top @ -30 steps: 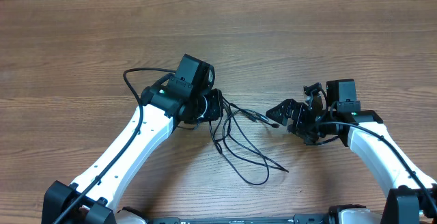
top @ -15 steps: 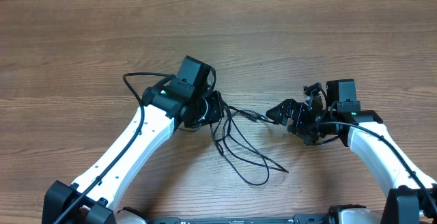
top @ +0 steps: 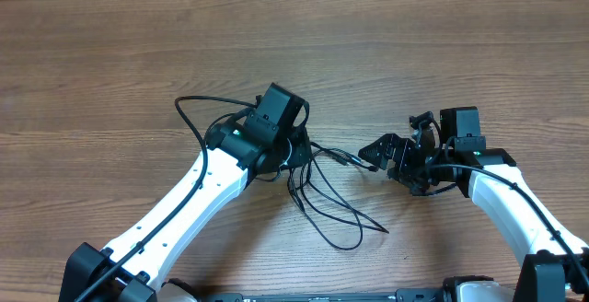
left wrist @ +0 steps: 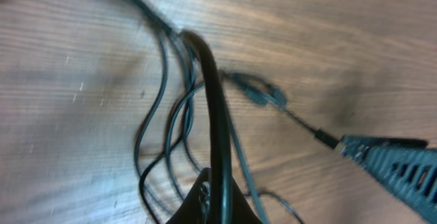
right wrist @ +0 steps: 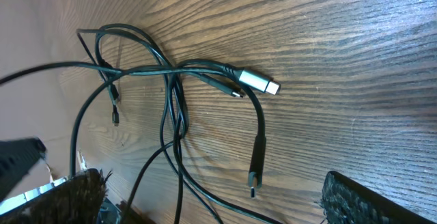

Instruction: Untangle cables

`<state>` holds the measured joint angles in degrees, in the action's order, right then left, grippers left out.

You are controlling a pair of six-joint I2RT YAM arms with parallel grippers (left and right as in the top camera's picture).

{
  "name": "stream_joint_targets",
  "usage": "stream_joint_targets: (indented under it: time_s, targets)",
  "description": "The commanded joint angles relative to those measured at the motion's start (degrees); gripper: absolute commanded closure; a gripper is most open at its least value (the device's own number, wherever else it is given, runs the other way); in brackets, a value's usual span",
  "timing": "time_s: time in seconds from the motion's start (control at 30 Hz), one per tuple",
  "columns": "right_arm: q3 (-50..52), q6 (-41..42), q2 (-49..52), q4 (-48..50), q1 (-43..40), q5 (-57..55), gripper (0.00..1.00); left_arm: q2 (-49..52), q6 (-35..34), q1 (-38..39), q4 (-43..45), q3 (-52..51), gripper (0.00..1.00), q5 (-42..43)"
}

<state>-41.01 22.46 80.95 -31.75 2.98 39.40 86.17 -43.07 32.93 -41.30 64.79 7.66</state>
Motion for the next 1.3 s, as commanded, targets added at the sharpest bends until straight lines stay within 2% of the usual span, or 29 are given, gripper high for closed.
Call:
stream_joint_targets:
  time_s: [0.0,0.13,0.23,0.5,0.77,0.9,1.27]
  targets:
    - [0.11,-0.46,-0.79,0.13,-0.15,-0.39,0.0,0.59,7.54,-0.22,2.51,-0.04,0.96,-2.25]
    - [0.11,-0.44,-0.79,0.13,-0.15,-0.39,0.0,-1.38,17.77,-1.66,1.97,3.3,0.96,-2.12]
    - [0.11,-0.46,-0.79,0.13,-0.15,-0.39,0.0,-3.69,22.53,-3.52,2.12,6.47,0.96,-2.47]
    - [0.11,-0.44,-0.79,0.13,-0.15,-0.39,0.0,-9.14,24.2,-10.95,2.47,13.07,0.96,-2.47]
    - [0.11,-0.44,-0.79,0.13,-0.15,-0.39,0.0,-14.93,37.57,-14.62,6.43,19.47,0.96,4.39]
    - [0.11,-0.44,-0.79,0.13,-0.15,-0.39,0.0,-17.4,37.9,-14.58,6.93,21.31,0.96,4.44]
    - [0.11,-0.44,-0.79,0.15,-0.15,-0.39,0.0,-16.44,36.74,-14.56,-3.48,21.29,0.96,4.42]
